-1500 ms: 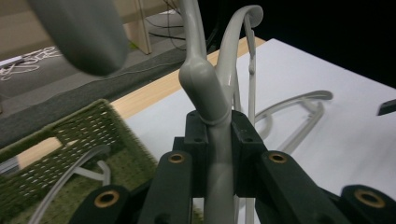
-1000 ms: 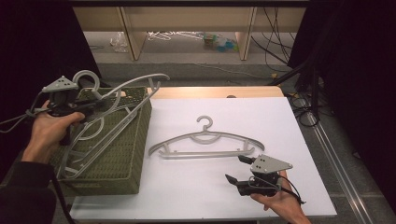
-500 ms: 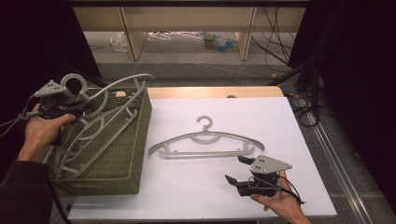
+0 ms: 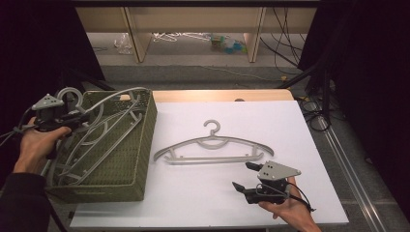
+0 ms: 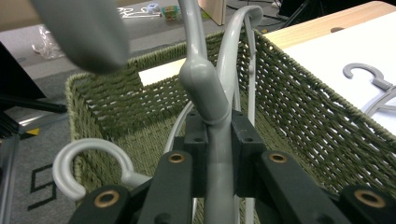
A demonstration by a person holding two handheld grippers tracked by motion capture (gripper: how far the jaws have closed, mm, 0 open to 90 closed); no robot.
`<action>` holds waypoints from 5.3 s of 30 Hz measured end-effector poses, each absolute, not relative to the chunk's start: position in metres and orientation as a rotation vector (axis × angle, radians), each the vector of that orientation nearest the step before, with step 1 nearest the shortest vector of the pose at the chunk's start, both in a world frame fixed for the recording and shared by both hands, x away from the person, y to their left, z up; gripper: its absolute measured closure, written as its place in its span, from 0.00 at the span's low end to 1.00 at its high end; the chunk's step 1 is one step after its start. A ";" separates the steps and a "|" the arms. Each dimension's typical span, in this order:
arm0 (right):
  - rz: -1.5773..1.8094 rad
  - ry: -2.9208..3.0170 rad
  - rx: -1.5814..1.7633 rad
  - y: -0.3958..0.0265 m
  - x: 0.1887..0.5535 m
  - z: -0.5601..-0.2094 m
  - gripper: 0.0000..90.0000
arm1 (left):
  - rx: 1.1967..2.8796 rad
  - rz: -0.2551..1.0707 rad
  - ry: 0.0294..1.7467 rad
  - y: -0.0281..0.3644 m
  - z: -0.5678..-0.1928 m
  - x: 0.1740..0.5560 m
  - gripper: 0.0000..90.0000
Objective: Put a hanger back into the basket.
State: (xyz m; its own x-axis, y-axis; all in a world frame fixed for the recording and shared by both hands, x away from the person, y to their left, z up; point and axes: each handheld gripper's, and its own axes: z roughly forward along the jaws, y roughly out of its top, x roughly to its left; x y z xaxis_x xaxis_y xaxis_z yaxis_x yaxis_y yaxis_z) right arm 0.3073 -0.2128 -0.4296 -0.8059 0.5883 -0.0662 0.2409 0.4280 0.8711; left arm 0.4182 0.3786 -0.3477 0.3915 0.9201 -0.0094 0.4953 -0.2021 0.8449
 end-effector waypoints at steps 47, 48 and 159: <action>1.330 2.343 0.710 -0.213 0.309 -0.432 0.27 | 1.812 0.623 1.424 0.361 -0.378 0.399 0.49; 1.331 2.340 0.715 -0.213 0.309 -0.432 0.27 | 1.816 0.605 1.392 0.357 -0.374 0.395 0.47; 0.940 2.487 0.921 -0.196 0.497 -0.473 0.42 | 1.852 0.337 0.787 0.158 -0.431 0.266 0.19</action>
State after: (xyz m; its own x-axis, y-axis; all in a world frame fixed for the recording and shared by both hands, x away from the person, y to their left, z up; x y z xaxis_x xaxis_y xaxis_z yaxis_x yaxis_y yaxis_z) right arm 0.4968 -0.1957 -0.4732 -0.7380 0.6709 -0.0717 0.4559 0.5742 0.6800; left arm 0.2659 0.1576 -0.4315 0.7444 0.6557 -0.1263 0.3615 -0.2367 0.9018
